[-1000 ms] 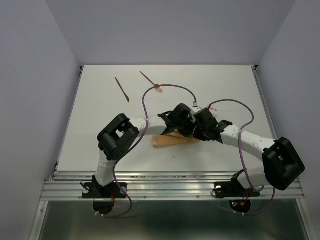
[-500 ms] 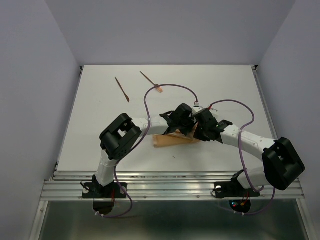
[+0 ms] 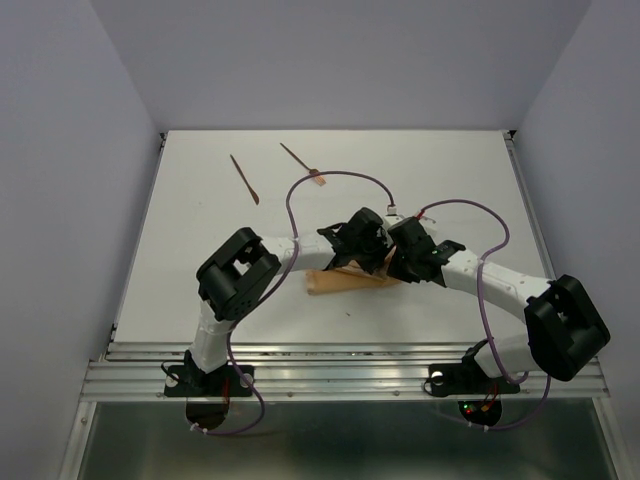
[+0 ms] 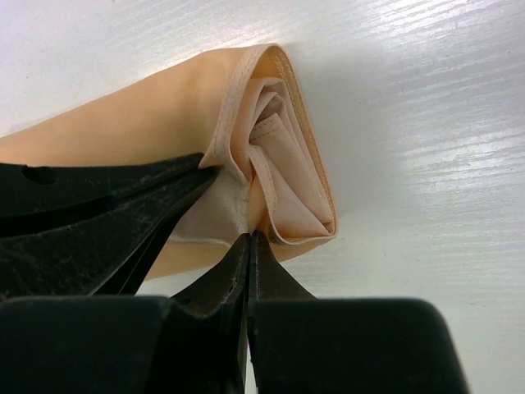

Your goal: Fold the napkin into a case and place the utensils inside

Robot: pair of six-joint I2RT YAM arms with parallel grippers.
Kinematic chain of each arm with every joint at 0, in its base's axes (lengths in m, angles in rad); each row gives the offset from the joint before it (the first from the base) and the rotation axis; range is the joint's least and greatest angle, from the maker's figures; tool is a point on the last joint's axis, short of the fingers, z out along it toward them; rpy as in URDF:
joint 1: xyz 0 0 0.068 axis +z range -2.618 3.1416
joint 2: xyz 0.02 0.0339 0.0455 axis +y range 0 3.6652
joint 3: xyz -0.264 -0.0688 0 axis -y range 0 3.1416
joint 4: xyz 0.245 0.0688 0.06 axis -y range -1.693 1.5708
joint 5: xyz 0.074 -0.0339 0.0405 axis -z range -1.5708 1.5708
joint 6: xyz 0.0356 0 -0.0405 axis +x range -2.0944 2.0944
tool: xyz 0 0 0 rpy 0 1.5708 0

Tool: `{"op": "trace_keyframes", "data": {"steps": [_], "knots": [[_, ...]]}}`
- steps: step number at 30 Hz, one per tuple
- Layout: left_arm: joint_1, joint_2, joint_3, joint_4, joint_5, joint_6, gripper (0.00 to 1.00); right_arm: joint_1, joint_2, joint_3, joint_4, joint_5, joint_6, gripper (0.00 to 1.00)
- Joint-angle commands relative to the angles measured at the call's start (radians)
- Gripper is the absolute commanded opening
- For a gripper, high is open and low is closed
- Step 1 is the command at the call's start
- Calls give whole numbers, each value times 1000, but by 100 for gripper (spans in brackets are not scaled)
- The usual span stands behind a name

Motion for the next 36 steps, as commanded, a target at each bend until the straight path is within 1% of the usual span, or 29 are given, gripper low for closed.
{"op": "trace_keyframes", "data": {"steps": [1,13,16,26,32,36], "knots": [[-1,-77,-32,0,67,-23,0,-5,-33,1,19,41,29,1],[8,-114,-94,37,120,-44,0,-14,-40,-3,18,44,36,1],[10,-117,-103,42,129,-72,0,-14,-45,-6,17,49,41,1],[10,-80,-100,43,193,-80,0,-14,-62,0,19,35,35,1],[10,-66,-89,16,202,-61,0,-14,-59,0,19,29,29,1],[10,-80,-92,14,239,-64,0,-14,-57,-6,19,32,30,1]]}}
